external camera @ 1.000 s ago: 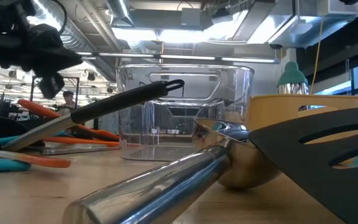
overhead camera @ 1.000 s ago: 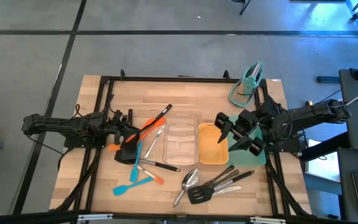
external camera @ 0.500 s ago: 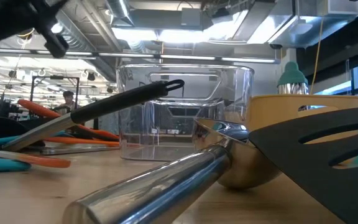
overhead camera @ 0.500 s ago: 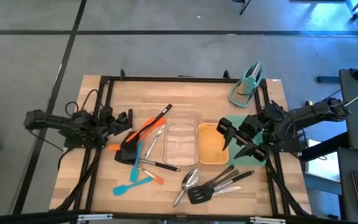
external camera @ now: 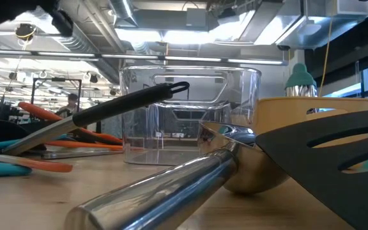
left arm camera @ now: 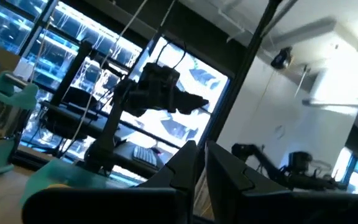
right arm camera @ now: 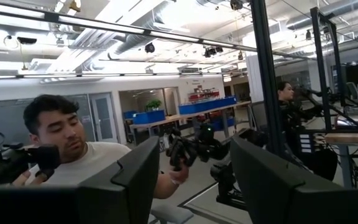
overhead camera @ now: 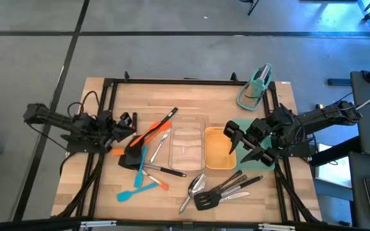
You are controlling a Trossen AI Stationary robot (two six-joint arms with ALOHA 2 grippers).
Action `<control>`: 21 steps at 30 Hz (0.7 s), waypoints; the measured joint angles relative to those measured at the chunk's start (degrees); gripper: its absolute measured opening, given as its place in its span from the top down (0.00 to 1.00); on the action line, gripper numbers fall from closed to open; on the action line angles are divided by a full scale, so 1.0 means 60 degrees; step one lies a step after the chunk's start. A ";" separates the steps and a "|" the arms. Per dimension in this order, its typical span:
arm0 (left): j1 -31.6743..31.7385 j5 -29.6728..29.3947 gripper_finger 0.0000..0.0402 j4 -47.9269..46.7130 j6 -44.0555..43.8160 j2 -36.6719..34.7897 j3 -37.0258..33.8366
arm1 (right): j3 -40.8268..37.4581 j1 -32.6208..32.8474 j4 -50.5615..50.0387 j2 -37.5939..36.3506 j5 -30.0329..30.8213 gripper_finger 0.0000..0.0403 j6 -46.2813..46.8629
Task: Pick & Place Kitchen Items
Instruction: Put the ice shovel into the green bin
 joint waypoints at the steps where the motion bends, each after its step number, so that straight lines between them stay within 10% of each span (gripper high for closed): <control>1: 0.0000 0.0141 0.93 0.0013 0.0128 0.0317 0.0203 | 0.0000 0.0000 -0.0040 -0.0004 0.0011 0.50 -0.0038; 21: -0.0571 0.2724 0.93 0.0064 -0.1631 0.7351 0.4704 | 0.0000 0.0000 -0.0833 -0.0004 0.0011 0.50 -0.0097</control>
